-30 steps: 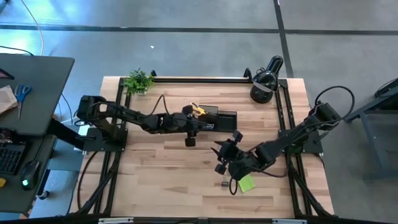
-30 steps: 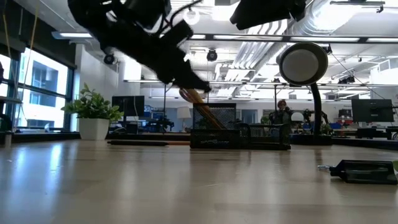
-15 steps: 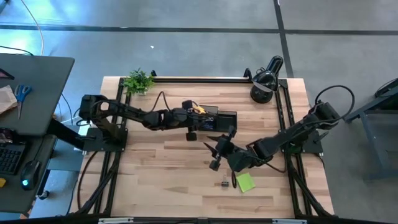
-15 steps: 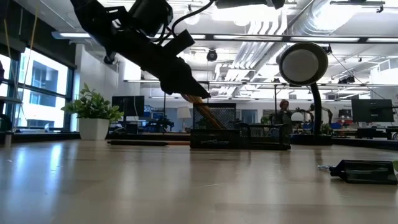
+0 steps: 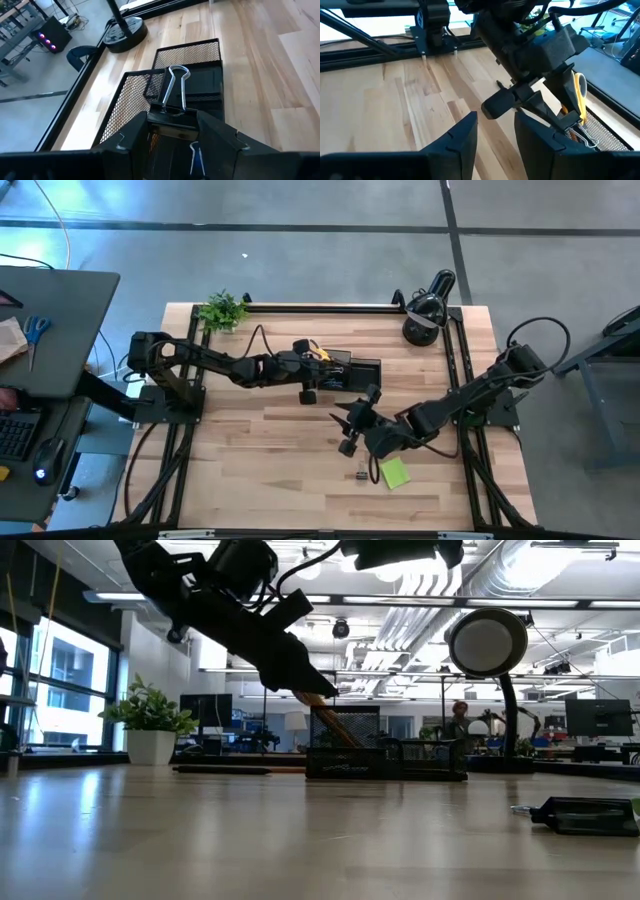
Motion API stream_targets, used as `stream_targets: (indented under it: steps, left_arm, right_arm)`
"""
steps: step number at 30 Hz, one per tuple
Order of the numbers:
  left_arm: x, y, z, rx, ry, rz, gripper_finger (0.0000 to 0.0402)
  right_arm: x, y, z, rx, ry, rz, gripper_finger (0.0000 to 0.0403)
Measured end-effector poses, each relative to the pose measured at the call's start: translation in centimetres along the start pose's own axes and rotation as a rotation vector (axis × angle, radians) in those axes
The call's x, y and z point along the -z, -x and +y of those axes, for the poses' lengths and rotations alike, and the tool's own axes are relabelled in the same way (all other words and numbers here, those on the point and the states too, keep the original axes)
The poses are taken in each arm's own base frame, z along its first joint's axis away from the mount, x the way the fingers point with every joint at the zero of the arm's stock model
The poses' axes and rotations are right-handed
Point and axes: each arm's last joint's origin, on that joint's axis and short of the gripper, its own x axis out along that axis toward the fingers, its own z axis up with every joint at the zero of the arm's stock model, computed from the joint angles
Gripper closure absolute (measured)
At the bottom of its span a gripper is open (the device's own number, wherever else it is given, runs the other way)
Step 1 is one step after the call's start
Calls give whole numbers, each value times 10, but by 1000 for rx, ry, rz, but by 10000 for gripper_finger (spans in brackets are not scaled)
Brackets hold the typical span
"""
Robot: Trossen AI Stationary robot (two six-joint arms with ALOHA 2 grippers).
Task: Pick and place office supplies into organizer
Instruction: Put the black binder clip into the desk organizer
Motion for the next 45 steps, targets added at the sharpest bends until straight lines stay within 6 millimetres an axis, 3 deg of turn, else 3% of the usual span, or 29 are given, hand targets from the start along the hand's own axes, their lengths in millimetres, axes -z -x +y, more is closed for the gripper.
stream_targets:
  steps: [16,33,38,45]
  left_arm:
    - [0,0,0,1,-1,4,260]
    - [2,1,-1,9,24,30,166]
    - [-4,9,1,12,31,21,161]
    - [-24,36,3,26,51,-26,176]
  right_arm:
    - [1,-1,1,-29,-12,18,279]
    - [2,-1,1,-48,9,27,279]
    - [6,-1,3,-129,27,92,279]
    - [11,-1,1,-128,7,139,279]
